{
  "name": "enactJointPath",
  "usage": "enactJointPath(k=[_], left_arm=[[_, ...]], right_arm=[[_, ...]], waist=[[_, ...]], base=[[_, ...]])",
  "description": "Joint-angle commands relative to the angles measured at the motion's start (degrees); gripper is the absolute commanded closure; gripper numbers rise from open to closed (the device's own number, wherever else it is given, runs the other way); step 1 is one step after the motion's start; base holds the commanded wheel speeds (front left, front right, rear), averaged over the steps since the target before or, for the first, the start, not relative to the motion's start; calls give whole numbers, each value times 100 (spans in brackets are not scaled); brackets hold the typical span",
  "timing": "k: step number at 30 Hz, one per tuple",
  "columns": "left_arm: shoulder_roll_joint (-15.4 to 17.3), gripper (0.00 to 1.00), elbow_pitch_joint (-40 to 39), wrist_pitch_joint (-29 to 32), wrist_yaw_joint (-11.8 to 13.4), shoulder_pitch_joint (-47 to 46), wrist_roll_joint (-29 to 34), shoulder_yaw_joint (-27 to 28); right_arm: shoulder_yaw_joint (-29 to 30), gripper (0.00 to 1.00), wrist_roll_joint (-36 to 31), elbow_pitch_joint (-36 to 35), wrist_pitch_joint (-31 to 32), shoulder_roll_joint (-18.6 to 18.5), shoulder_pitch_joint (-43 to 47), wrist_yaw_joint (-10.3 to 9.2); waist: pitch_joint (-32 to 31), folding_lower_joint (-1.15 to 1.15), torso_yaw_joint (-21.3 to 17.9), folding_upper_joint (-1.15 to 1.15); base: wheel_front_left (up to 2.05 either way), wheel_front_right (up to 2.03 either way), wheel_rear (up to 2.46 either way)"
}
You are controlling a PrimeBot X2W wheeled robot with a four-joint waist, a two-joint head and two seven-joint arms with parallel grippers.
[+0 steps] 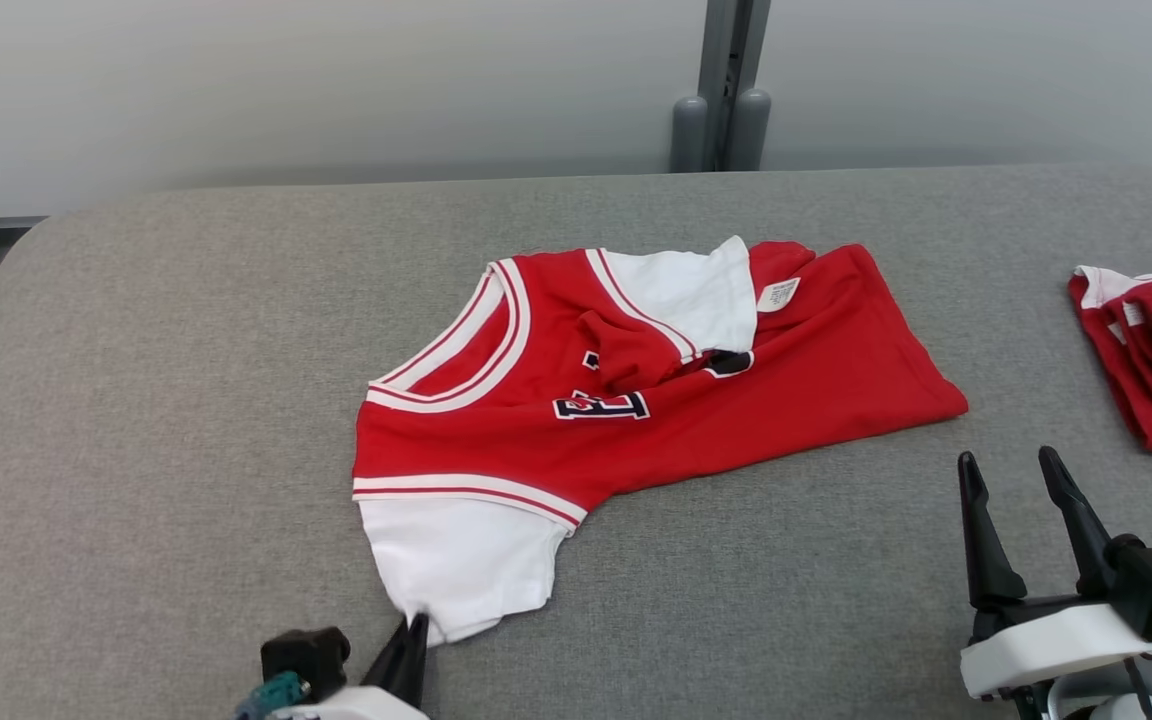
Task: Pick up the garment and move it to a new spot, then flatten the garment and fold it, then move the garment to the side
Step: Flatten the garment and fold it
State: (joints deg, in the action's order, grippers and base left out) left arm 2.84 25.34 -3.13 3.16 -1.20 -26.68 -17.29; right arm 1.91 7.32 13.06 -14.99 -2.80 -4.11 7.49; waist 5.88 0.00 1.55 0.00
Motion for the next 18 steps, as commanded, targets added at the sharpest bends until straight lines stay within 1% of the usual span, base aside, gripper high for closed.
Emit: enactJointPath(k=[1,5,9,14,15,18], left_arm=[[28,100,-151,-165,4,-136,-77,79],[18,100,-712,-644,46,-156,-266,276],[67,100,-1409,-881,160,-70,-300,478],[178,100,-2214,-853,302,135,-271,596],[178,100,-2214,-853,302,135,-271,596],[237,100,-2479,-729,361,245,-260,583]], right_arm=[[68,0,-19,82,-28,-24,-15,1],[298,0,-68,362,27,-25,-61,1],[503,0,-93,624,138,-25,-141,1],[661,0,19,972,368,-25,-313,1],[661,0,19,972,368,-25,-313,1],[649,0,109,1258,525,-24,-506,1]], waist=[[4,0,57,0],[5,0,182,0],[9,0,302,0],[61,0,431,0],[61,0,431,0],[118,0,494,0]], base=[[0,0,0],[0,0,0],[0,0,0],[0,0,0],[0,0,0],[0,0,0]])
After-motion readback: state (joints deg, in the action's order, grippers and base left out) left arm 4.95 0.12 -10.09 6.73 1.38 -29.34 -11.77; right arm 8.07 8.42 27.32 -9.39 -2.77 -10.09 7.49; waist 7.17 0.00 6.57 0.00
